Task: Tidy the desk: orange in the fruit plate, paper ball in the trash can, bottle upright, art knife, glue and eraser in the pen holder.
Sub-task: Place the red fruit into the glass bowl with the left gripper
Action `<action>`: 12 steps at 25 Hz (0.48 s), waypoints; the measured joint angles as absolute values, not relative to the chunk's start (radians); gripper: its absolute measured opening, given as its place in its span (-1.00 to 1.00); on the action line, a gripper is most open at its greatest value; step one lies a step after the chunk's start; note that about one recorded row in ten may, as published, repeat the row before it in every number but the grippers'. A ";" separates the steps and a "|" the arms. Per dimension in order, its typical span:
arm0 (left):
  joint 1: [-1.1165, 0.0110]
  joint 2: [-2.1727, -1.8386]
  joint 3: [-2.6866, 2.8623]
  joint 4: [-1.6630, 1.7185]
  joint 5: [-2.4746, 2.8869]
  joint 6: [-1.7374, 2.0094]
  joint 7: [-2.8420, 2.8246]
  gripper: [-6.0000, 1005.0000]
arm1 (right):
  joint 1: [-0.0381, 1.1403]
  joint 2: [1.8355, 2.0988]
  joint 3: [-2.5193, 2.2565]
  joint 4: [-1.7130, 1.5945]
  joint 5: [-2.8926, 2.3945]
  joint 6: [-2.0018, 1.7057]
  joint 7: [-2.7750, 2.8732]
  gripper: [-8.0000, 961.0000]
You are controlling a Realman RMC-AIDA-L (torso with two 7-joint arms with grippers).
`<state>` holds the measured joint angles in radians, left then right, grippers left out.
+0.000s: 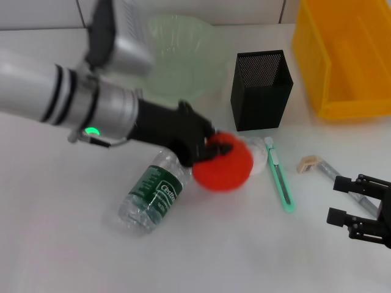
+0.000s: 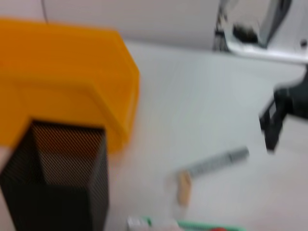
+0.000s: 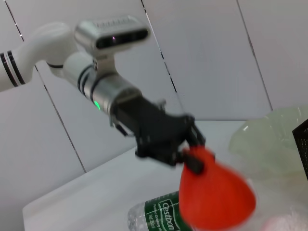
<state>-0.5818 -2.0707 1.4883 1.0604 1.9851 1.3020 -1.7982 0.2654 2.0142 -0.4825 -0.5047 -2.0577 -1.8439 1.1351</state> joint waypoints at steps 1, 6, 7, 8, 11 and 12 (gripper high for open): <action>-0.577 -2.069 1.382 1.085 1.929 1.360 -1.776 -0.63 | 0.265 2.015 -0.482 -0.505 -2.057 -1.844 1.135 0.55; -0.594 -2.066 1.146 1.094 1.842 1.402 -1.740 -0.66 | 0.265 2.021 -0.475 -0.505 -2.057 -1.844 1.135 0.55; -0.606 -2.066 1.091 1.089 1.831 1.384 -1.731 -0.66 | 0.265 2.023 -0.472 -0.505 -2.057 -1.844 1.134 0.55; -0.619 -2.066 1.045 1.076 1.828 1.358 -1.718 -0.66 | 0.265 2.025 -0.470 -0.505 -2.057 -1.844 1.132 0.55; -0.664 -2.062 0.953 1.011 1.830 1.252 -1.692 -0.67 | 0.266 2.032 -0.469 -0.505 -2.057 -1.843 1.129 0.55; -0.680 -2.060 0.940 0.984 1.837 1.213 -1.691 -0.67 | 0.266 2.034 -0.469 -0.505 -2.057 -1.842 1.130 0.55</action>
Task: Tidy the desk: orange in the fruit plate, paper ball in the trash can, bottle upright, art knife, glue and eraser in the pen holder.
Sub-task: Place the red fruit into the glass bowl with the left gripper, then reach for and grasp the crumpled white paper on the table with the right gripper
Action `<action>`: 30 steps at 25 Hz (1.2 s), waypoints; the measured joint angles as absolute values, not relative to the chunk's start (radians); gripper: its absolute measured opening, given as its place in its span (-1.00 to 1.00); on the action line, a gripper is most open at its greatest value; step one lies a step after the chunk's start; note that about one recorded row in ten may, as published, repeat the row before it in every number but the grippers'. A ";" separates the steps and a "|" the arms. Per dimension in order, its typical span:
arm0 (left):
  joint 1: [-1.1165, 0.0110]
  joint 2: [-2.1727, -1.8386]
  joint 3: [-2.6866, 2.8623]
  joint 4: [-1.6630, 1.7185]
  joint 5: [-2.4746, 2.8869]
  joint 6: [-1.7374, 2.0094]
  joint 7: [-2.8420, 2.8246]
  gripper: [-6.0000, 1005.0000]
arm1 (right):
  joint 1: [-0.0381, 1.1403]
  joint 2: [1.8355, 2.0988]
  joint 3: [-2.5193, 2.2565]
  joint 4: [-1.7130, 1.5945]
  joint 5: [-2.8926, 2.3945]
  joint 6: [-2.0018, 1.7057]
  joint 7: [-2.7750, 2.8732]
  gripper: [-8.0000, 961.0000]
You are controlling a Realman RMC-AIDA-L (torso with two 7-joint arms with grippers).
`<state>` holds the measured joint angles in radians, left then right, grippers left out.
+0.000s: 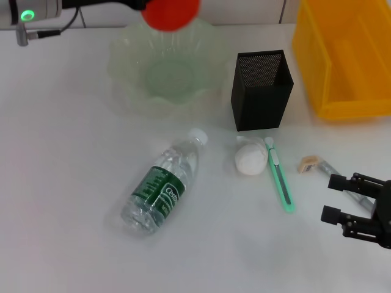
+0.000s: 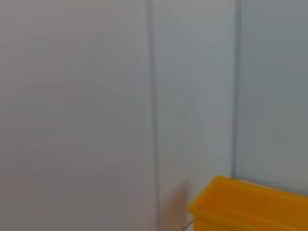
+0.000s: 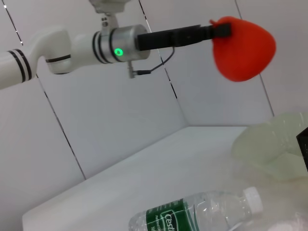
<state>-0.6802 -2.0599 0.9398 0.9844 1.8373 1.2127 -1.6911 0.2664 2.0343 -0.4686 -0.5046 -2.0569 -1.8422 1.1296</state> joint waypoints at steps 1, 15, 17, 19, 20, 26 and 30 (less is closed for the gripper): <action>-0.697 -2.056 0.932 0.949 1.846 1.168 -1.695 -0.67 | 0.267 2.036 -0.469 -0.505 -2.057 -1.842 1.130 0.55; -0.687 -2.067 0.938 0.855 1.866 0.977 -1.699 -0.08 | 0.276 2.041 -0.479 -0.504 -2.062 -1.867 1.172 0.55; -0.687 -2.067 0.938 0.855 1.866 0.977 -1.699 0.06 | 0.282 2.040 -0.475 -0.507 -2.062 -1.867 1.178 0.55; -0.653 -2.067 0.933 0.862 1.835 1.027 -1.711 0.20 | 0.292 2.035 -0.471 -0.512 -2.062 -1.867 1.203 0.55; -0.653 -2.067 0.933 0.862 1.835 1.027 -1.711 0.27 | 0.298 2.033 -0.471 -0.519 -2.062 -1.867 1.224 0.55; -0.533 -2.036 0.929 0.893 1.680 1.516 -1.632 0.52 | 0.365 2.021 -0.480 -0.661 -2.065 -1.860 1.455 0.55; -0.486 -2.032 0.938 0.867 1.734 1.764 -1.571 0.57 | 0.405 2.021 -0.482 -0.770 -2.093 -1.855 1.582 0.55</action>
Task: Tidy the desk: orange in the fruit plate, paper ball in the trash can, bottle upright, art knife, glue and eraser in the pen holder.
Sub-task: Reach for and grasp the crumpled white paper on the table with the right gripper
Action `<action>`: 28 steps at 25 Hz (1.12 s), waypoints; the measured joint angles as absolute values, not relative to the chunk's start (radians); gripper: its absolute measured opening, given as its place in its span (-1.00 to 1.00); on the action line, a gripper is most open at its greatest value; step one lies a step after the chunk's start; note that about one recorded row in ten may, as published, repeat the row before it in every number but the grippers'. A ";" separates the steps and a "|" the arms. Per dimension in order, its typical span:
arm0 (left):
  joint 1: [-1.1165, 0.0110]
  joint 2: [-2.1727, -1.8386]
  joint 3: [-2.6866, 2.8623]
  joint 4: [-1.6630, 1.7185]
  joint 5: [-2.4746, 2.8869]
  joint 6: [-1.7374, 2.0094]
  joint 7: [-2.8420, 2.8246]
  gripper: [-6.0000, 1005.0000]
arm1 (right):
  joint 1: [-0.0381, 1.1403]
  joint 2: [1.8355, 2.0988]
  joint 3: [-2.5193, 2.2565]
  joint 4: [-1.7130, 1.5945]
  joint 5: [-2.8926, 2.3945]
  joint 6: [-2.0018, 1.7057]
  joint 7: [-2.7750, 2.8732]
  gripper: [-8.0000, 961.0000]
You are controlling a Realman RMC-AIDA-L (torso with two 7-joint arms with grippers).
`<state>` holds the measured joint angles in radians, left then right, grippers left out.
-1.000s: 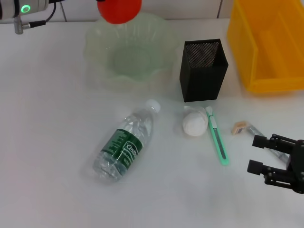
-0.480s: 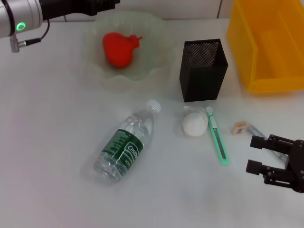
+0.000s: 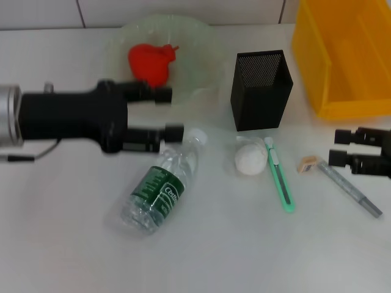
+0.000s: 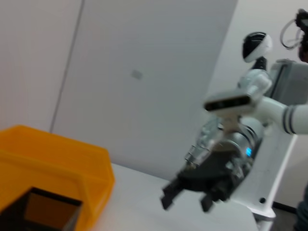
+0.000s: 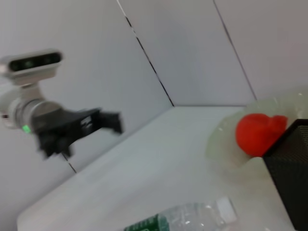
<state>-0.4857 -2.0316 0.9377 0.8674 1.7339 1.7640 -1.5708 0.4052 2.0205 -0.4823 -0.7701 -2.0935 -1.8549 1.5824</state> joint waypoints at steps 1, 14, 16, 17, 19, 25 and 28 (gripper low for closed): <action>-0.473 -2.037 0.938 0.856 1.758 1.799 -1.555 0.59 | 0.445 2.021 -0.484 -0.853 -2.156 -1.855 1.692 0.55; -0.437 -2.045 0.937 0.651 1.827 1.881 -1.431 0.63 | 0.680 2.046 -0.925 -1.177 -2.458 -1.751 2.315 0.55; -0.437 -2.045 0.937 0.651 1.831 1.883 -1.432 0.63 | 0.715 2.070 -1.001 -1.166 -2.531 -1.679 2.376 0.55; -0.437 -2.045 0.937 0.651 1.831 1.883 -1.432 0.63 | 0.715 2.070 -1.001 -1.166 -2.531 -1.679 2.376 0.55; -0.437 -2.045 0.937 0.651 1.831 1.884 -1.433 0.63 | 0.728 2.082 -1.053 -1.144 -2.562 -1.624 2.402 0.55; -0.436 -2.044 0.937 0.649 1.844 1.883 -1.440 0.62 | 0.762 2.085 -1.163 -1.023 -2.530 -1.514 2.429 0.55; -0.438 -2.047 0.937 0.648 1.862 1.878 -1.441 0.62 | 0.778 2.085 -1.181 -0.987 -2.508 -1.487 2.430 0.55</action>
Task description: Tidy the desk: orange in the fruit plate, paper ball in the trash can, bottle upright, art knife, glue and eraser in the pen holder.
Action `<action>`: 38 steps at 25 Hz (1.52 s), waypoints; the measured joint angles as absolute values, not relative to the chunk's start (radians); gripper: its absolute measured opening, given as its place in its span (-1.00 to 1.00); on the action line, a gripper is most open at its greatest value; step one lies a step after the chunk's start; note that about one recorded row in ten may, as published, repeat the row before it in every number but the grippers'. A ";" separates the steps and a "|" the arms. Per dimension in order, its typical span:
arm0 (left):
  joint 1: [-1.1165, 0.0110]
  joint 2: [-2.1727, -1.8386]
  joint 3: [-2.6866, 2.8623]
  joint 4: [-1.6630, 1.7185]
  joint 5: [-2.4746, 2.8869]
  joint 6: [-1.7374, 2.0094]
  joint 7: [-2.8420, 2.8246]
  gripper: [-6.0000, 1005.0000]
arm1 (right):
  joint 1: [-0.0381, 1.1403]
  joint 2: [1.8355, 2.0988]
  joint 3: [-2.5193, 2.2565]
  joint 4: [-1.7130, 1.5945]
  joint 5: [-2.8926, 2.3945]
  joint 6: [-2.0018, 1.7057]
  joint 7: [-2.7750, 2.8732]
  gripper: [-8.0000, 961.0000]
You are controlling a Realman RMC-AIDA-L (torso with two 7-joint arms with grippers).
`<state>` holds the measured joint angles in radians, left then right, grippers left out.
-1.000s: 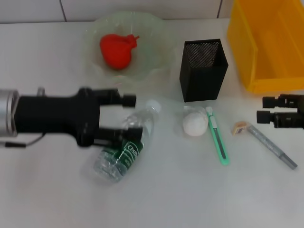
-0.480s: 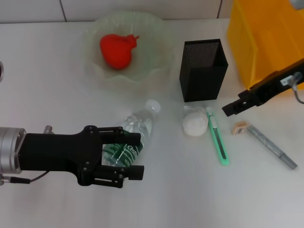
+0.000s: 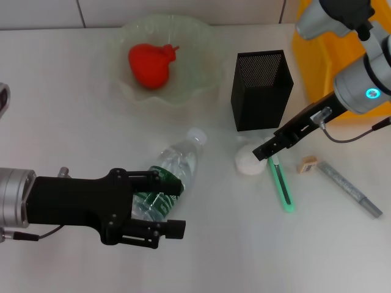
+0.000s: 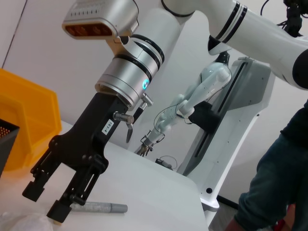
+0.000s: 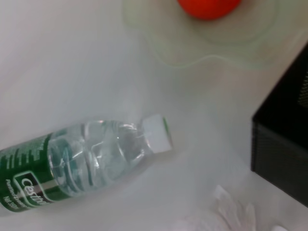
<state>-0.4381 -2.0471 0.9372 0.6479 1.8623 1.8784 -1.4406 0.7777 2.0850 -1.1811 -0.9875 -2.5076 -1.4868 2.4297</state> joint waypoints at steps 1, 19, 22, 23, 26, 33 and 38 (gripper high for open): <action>-0.440 -2.048 0.937 0.647 1.868 1.877 -1.441 0.62 | 0.781 2.085 -1.188 -0.980 -2.503 -1.480 2.430 0.55; -0.437 -2.043 0.932 0.628 1.875 1.868 -1.440 0.62 | 0.872 2.086 -1.309 -0.814 -2.497 -1.360 2.446 0.50; -0.436 -2.039 0.930 0.611 1.875 1.864 -1.439 0.62 | 0.869 2.086 -1.309 -0.828 -2.497 -1.366 2.446 0.48; -0.436 -2.039 0.930 0.610 1.875 1.864 -1.439 0.62 | 0.865 2.086 -1.310 -0.838 -2.496 -1.372 2.444 0.30; -0.436 -2.039 0.929 0.609 1.875 1.861 -1.438 0.62 | 0.846 2.086 -1.309 -0.886 -2.476 -1.410 2.436 0.11; -0.436 -2.039 0.928 0.609 1.874 1.859 -1.435 0.62 | 0.672 2.077 -1.059 -1.247 -2.300 -1.726 2.299 0.07; -0.437 -2.039 0.929 0.609 1.874 1.859 -1.434 0.62 | 0.557 2.079 -0.795 -1.393 -2.145 -1.757 2.151 0.05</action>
